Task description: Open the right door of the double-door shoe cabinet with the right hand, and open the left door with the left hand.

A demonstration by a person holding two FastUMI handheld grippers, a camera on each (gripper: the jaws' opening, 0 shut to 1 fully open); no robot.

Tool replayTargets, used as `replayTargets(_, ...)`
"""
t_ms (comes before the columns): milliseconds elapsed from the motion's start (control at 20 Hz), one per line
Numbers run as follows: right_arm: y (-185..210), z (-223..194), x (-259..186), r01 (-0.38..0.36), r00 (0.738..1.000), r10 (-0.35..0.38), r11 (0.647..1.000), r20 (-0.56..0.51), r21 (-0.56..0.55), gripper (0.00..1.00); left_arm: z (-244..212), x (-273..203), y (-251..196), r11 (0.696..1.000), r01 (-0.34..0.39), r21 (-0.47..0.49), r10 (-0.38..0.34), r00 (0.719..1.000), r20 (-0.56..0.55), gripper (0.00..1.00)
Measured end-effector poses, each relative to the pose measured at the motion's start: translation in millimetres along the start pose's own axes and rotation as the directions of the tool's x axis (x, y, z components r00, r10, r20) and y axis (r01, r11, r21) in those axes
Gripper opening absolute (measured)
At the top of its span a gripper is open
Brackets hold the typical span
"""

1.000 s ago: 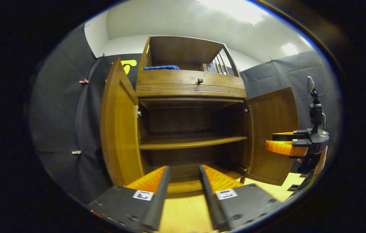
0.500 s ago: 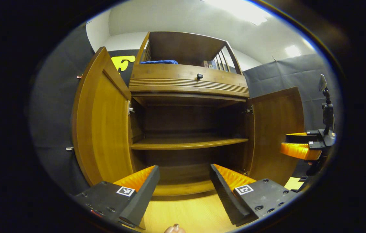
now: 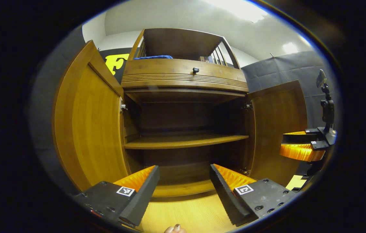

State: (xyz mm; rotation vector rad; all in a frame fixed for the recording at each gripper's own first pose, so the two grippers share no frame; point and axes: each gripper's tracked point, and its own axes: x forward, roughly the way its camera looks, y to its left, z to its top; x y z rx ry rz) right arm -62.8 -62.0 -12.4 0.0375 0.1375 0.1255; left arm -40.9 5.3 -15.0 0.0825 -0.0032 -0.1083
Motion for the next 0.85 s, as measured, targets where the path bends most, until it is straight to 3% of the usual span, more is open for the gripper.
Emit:
replayTargets(100,-2,-1,3,0.001,1.0,-0.001,1.0,-0.007,-0.003,0.96,-1,1,2,1.0,-0.007,-0.003,0.007,1.0,-0.004,1.0)
replayTargets(150,-3,2,3,0.005,1.0,-0.005,1.0,0.0,-0.011,0.98,-1,1,4,1.0,-0.013,-0.005,0.013,1.0,-0.005,0.96)
replayTargets(200,-4,4,4,0.008,1.0,-0.008,1.0,0.006,-0.02,0.98,-2,1,5,1.0,-0.016,-0.012,0.015,1.0,-0.006,1.0)
replayTargets(250,-4,6,5,0.012,1.0,-0.011,0.999,0.012,-0.033,0.96,-1,1,6,1.0,-0.017,-0.019,0.017,1.0,-0.004,0.96)
replayTargets(450,-3,8,8,0.022,0.999,-0.018,0.997,0.04,-0.079,0.98,-2,-2,15,0.999,-0.037,-0.022,0.037,0.999,-0.009,1.0)
replayTargets(600,-2,3,11,0.032,0.999,-0.028,0.994,0.038,-0.107,0.98,-5,-2,21,0.998,-0.054,-0.018,0.054,0.998,-0.019,0.96)
replayTargets(750,6,3,14,0.0,1.0,0.002,0.996,0.024,-0.088,0.98,-5,-1,21,0.998,-0.052,-0.025,0.052,0.999,-0.015,1.0)
replayTargets(850,8,7,13,-0.009,1.0,0.011,0.998,0.029,-0.069,0.98,-2,-1,20,0.998,-0.047,-0.033,0.047,0.999,-0.01,0.96)
